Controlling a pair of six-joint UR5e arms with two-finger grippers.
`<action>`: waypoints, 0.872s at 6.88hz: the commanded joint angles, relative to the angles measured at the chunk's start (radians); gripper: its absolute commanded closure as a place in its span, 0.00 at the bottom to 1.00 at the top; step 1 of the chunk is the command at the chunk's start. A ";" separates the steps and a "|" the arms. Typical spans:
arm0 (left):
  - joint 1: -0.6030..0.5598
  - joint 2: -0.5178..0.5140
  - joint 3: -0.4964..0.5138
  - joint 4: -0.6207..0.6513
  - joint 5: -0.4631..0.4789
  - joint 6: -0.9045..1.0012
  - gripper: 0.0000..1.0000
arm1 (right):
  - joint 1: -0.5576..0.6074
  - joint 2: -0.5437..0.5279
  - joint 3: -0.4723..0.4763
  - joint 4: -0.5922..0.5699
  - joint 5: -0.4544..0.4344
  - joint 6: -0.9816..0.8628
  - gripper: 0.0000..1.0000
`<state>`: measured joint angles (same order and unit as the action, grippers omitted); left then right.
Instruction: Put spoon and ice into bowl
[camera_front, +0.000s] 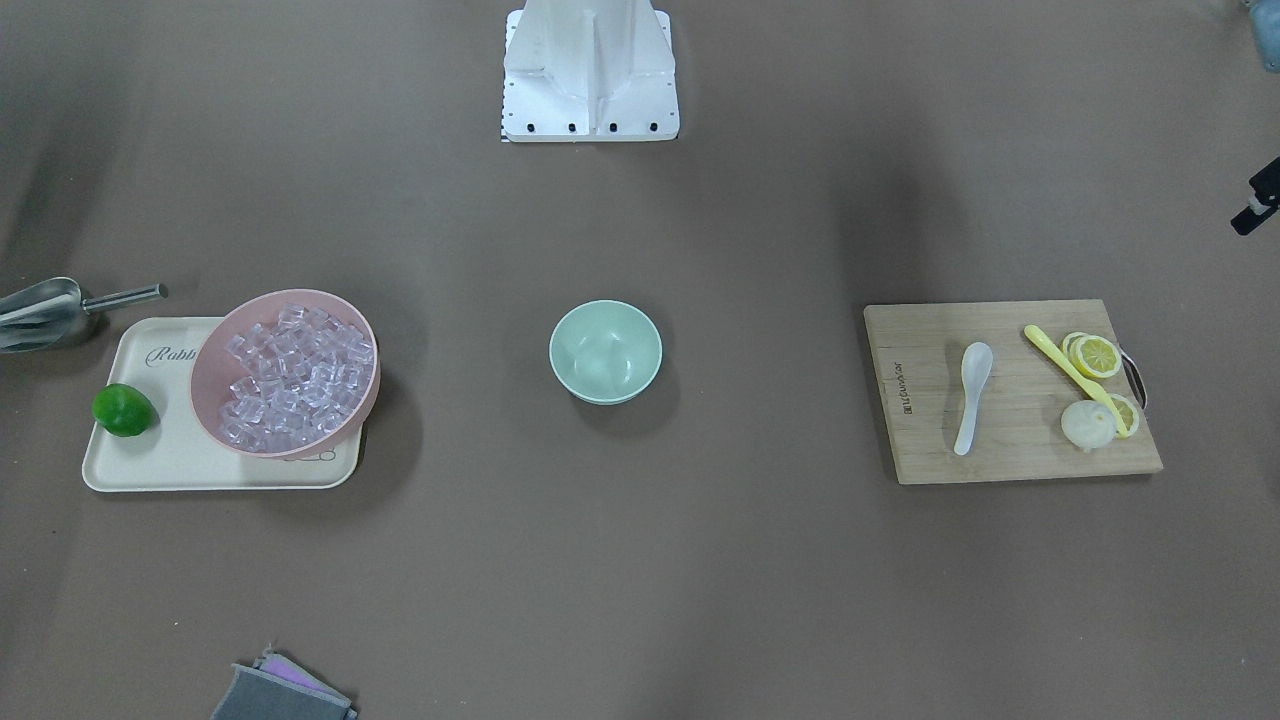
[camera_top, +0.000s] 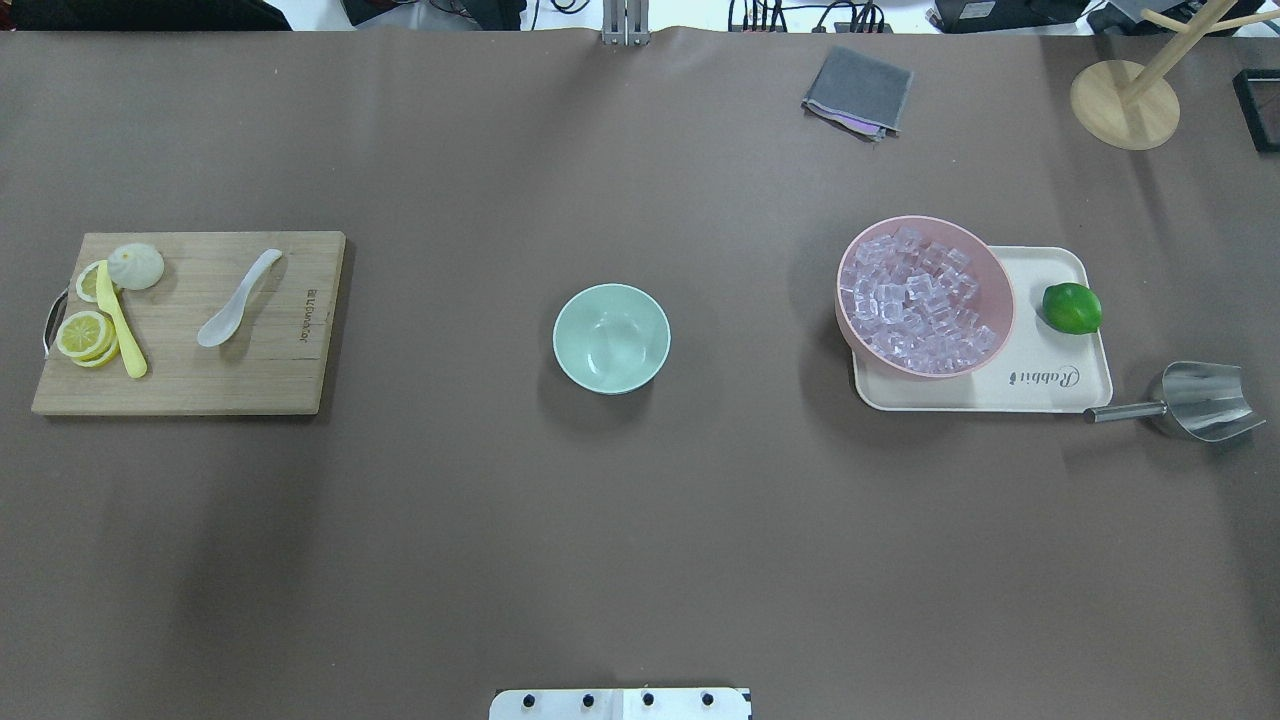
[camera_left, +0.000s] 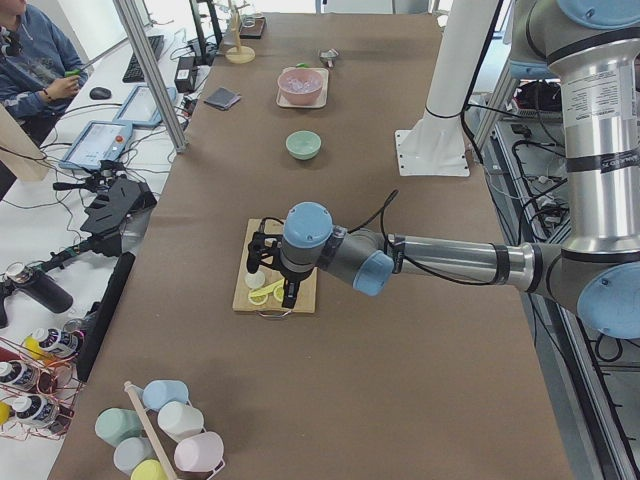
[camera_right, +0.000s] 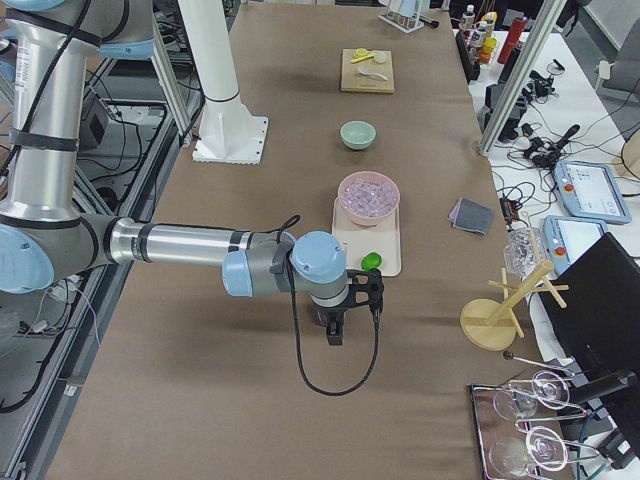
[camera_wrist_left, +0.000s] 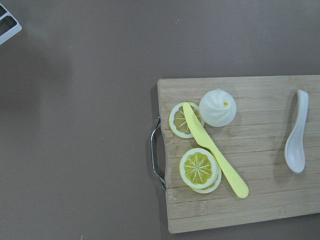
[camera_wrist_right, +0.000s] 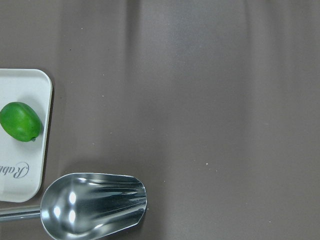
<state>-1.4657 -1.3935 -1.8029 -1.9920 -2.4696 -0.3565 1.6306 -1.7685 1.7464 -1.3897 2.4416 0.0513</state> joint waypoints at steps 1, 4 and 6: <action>0.001 -0.002 0.028 -0.014 0.000 0.008 0.02 | 0.000 -0.002 -0.002 0.014 0.008 -0.008 0.00; 0.007 0.014 0.037 -0.170 -0.002 -0.007 0.02 | -0.002 -0.035 -0.040 0.171 0.013 -0.007 0.00; 0.010 0.024 0.042 -0.189 -0.044 -0.010 0.02 | -0.002 -0.035 -0.042 0.182 0.103 0.001 0.00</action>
<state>-1.4572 -1.3768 -1.7636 -2.1644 -2.4832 -0.3648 1.6294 -1.8020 1.7066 -1.2198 2.5000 0.0495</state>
